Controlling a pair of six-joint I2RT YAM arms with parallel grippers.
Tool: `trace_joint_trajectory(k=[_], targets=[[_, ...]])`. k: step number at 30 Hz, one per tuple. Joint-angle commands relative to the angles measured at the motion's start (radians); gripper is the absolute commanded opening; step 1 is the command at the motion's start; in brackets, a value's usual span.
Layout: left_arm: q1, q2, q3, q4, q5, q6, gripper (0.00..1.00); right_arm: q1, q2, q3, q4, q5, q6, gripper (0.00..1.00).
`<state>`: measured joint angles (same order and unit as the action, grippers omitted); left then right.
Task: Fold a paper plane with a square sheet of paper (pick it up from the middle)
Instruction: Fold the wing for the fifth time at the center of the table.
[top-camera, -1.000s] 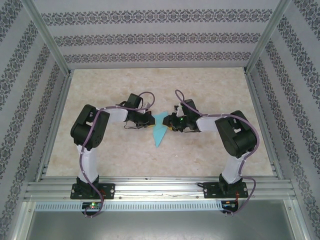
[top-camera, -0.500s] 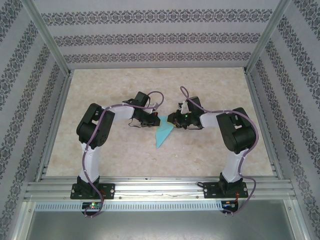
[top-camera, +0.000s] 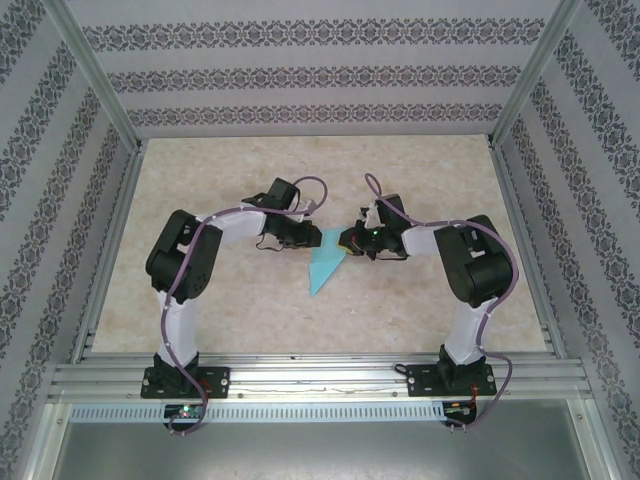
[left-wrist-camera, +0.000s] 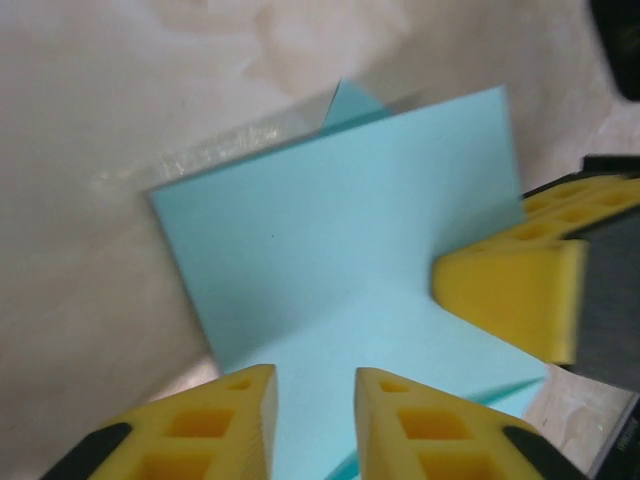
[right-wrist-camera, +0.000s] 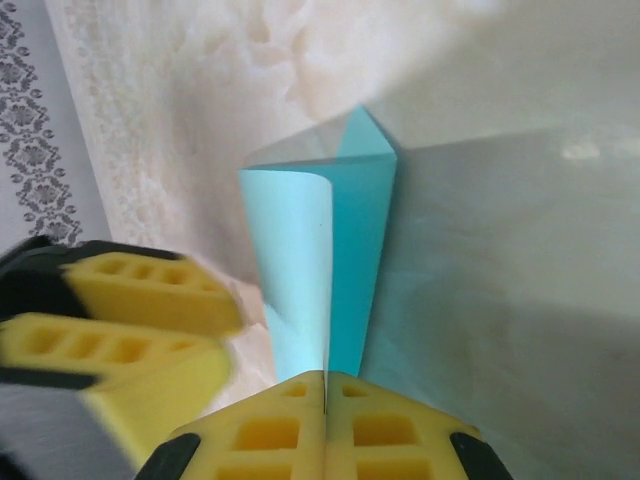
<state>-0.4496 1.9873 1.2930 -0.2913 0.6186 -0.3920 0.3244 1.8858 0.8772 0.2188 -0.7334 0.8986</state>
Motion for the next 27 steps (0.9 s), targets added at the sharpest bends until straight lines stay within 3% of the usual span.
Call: trace_joint_trajectory(k=[1,10,16,20,27], targets=[[-0.034,-0.132,-0.066,0.013,-0.127,0.055,0.31,0.006,-0.054,-0.027,0.034,0.056,0.073,0.01],[-0.245,-0.346,-0.345,0.112,-0.466,0.203,0.42,0.037,-0.102,-0.074,0.120,0.142,0.223,0.00],[-0.374,-0.335,-0.366,0.116,-0.599,0.235,0.47,0.052,-0.091,-0.060,0.124,0.135,0.241,0.00],[-0.409,-0.307,-0.357,0.125,-0.684,0.238,0.48,0.058,-0.087,-0.059,0.123,0.135,0.244,0.00],[-0.418,-0.265,-0.323,0.117,-0.729,0.286,0.48,0.063,-0.084,-0.063,0.132,0.136,0.256,0.01]])
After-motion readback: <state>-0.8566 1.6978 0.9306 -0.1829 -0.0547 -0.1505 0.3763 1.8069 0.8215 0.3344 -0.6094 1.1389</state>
